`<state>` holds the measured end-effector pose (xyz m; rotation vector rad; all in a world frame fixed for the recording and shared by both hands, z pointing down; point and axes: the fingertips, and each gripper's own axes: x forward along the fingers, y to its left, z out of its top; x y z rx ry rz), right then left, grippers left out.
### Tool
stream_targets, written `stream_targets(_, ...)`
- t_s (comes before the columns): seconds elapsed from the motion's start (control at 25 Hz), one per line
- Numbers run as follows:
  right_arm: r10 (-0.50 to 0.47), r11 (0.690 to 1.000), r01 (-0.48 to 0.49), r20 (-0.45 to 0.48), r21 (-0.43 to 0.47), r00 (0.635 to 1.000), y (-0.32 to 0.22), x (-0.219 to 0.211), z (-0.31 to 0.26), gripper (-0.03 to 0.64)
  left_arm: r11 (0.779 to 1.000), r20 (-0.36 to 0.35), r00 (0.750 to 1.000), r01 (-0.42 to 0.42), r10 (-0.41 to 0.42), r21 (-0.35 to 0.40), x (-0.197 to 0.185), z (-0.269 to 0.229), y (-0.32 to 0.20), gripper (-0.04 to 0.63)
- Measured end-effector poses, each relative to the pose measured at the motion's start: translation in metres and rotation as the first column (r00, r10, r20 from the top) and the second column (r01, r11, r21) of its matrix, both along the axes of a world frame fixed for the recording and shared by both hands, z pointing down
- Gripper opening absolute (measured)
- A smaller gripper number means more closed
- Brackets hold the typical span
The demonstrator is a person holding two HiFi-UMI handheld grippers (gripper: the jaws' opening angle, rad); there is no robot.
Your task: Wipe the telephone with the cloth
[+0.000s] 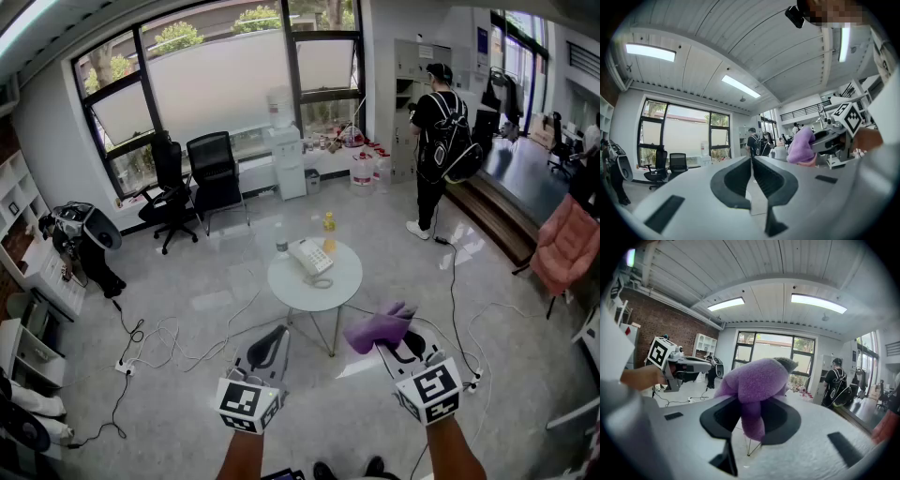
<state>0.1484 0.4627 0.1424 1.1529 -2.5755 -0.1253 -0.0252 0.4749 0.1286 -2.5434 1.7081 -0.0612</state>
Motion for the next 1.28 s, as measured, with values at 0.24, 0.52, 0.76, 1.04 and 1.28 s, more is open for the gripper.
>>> stream_targets(0.24, 0.004, 1.000, -0.004, -0.005, -0.002, 1.000, -0.004, -0.008, 0.002, 0.107, 1.000, -0.003, 1.000, -0.008, 0.008, -0.003, -0.007, 0.003, -0.005, 0.017)
stream_targets(0.52, 0.016, 1.000, -0.016, -0.011, -0.006, 1.000, -0.010, -0.017, 0.002, 0.106, 1.000, -0.005, 1.000, -0.020, 0.020, -0.008, -0.017, 0.003, -0.012, 0.017)
stream_targets(0.76, 0.020, 1.000, -0.020, -0.007, -0.013, 1.000, -0.016, -0.027, 0.005, 0.107, 1.000, -0.008, 1.000, -0.027, 0.027, -0.008, -0.027, 0.005, -0.017, 0.017)
stream_targets(1.04, 0.011, 1.000, -0.011, 0.005, -0.020, 1.000, -0.033, -0.038, 0.012, 0.107, 1.000, -0.005, 1.000, -0.018, 0.018, -0.019, -0.039, 0.014, -0.028, 0.017)
stream_targets(1.28, -0.002, 1.000, 0.003, 0.038, -0.023, 0.999, -0.073, -0.046, 0.012, 0.107, 0.999, 0.003, 1.000, 0.014, -0.014, -0.036, -0.051, 0.021, -0.054, 0.017)
